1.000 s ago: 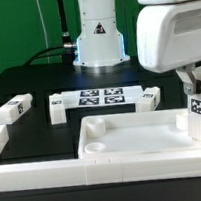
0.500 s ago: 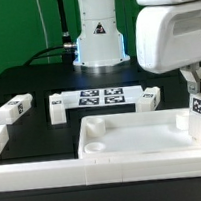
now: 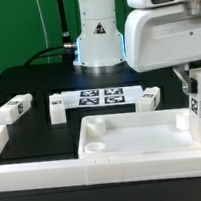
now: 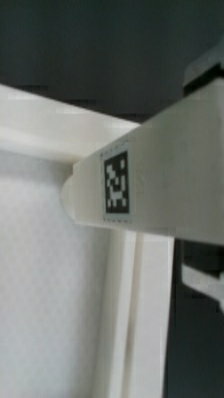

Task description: Assemble desk

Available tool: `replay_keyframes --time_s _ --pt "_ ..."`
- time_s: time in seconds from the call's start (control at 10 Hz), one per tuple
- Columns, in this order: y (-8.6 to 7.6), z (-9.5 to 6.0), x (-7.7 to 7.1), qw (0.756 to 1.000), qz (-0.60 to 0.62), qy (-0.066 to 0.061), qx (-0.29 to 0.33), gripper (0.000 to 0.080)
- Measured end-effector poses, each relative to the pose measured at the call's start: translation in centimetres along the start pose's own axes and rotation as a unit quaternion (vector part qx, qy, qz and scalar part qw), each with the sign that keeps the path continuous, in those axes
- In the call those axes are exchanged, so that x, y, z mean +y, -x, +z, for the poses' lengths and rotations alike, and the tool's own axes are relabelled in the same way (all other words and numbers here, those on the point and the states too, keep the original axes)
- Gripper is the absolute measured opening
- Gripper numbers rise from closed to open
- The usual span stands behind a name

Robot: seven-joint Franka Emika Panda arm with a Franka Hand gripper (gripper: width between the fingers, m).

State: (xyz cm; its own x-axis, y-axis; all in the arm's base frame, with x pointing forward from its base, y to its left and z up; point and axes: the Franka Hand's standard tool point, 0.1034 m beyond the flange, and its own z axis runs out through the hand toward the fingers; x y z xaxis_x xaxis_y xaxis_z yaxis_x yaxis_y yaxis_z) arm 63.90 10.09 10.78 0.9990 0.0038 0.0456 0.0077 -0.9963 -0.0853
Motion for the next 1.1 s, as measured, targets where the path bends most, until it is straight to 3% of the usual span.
replay_keyframes --time_s 0.3,0.5,0.7,1.0,1.1 --pt "-0.06 0.02 0.18 0.989 0.149 0.001 0.001 0.029" --pt "0.02 0.04 0.2 0.969 0.246 0.004 0.001 0.029" --pt "-0.01 0.03 0.41 0.933 0.359 0.0 -0.001 0.029" --pt "-0.05 0.05 0.6 0.91 0.415 -0.009 -0.004 0.029" --pt "-0.02 0.09 0.52 0.911 0.412 -0.009 -0.005 0.0401"
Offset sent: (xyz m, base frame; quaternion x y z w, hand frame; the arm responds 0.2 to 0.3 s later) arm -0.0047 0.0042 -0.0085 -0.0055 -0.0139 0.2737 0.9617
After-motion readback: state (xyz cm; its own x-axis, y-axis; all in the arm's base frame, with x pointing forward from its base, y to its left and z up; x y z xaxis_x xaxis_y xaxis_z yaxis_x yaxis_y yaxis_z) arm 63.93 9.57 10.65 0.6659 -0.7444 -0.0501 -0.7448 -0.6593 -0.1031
